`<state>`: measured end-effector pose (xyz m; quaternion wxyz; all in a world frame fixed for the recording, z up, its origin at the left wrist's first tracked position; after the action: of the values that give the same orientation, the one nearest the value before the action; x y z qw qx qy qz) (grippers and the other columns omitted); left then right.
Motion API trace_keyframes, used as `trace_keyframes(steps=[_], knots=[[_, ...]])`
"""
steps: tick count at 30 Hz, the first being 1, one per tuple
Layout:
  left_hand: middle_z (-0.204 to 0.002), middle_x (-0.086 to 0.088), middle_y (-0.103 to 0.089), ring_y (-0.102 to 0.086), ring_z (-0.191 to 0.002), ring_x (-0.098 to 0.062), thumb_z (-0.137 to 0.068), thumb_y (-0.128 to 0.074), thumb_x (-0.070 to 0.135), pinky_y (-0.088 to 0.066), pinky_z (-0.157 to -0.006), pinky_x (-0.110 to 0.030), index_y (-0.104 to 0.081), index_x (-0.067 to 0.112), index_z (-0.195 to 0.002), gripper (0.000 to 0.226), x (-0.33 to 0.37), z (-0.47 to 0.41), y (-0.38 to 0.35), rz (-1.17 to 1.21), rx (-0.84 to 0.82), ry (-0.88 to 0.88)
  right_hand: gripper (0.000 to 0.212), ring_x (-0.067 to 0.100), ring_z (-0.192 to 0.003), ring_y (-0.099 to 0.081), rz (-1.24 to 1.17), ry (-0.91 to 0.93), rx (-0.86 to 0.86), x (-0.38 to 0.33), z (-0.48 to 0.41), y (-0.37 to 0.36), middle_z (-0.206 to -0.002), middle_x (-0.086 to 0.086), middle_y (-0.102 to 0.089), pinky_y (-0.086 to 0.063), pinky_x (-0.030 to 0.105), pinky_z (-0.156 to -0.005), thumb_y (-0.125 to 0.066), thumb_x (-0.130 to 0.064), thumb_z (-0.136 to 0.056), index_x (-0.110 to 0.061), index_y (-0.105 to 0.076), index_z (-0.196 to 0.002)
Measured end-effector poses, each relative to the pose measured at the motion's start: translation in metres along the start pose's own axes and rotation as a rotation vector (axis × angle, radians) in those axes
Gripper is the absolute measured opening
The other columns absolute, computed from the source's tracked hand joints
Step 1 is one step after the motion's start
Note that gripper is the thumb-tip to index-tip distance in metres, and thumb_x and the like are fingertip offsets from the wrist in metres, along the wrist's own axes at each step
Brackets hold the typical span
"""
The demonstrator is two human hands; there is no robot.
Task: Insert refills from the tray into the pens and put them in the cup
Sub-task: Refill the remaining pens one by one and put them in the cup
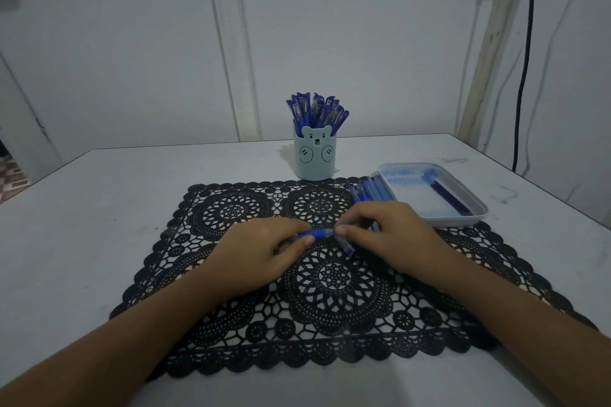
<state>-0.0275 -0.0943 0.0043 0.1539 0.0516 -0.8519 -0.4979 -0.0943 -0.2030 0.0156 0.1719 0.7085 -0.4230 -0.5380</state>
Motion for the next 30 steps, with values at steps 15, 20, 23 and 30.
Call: trace_keyframes(steps=[15,20,23,30], knots=[[-0.074,0.013,-0.063,-0.053,-0.062,0.002,-0.084,-0.032,0.053,-0.045,-0.056,-0.024,-0.061,0.035,-0.106,0.041,-0.041,0.001,0.009,-0.019,0.056,0.229,0.006,0.009,-0.067,-0.050,0.118,-0.122,0.600,0.048,0.012,0.089,-0.070,-0.006,-0.052,-0.037,0.014,-0.058,-0.057,-0.006,-0.083,-0.010,-0.053,-0.081],[-0.075,0.013,-0.063,-0.051,-0.061,0.005,-0.083,-0.032,0.052,-0.039,-0.054,-0.016,-0.062,0.034,-0.107,0.043,-0.039,0.001,0.009,-0.019,0.045,0.229,0.005,0.025,-0.075,-0.053,0.546,0.017,0.258,0.043,-0.007,0.042,-0.083,0.005,-0.054,-0.045,0.037,-0.065,-0.060,-0.013,-0.081,-0.009,-0.058,-0.084],[-0.074,0.013,-0.063,-0.051,-0.061,0.005,-0.083,-0.032,0.053,-0.038,-0.054,-0.016,-0.063,0.034,-0.106,0.043,-0.040,0.002,0.008,-0.025,0.043,0.229,0.019,0.021,-0.090,-0.051,0.616,-0.022,0.146,0.054,-0.007,0.035,-0.095,0.002,-0.053,-0.045,0.039,-0.077,-0.060,-0.033,-0.083,-0.019,-0.061,-0.095],[-0.069,0.013,-0.059,-0.051,-0.061,0.002,-0.085,-0.033,0.052,-0.039,-0.053,-0.019,-0.061,0.035,-0.104,0.038,-0.040,0.001,0.005,-0.046,0.018,0.220,0.026,0.024,-0.083,-0.054,0.530,-0.182,0.326,0.073,-0.007,0.080,-0.086,0.007,-0.058,-0.044,0.034,-0.076,-0.047,-0.030,-0.091,-0.010,-0.064,-0.090]])
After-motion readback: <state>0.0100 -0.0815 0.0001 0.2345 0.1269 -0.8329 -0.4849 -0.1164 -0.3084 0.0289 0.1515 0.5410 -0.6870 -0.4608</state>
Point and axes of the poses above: each hand's wrist, its own z-axis away from the middle knuckle, its own y-axis out of the back of the hand, x = y × z, the point moved 10 cm from there along -z, towards the middle knuckle
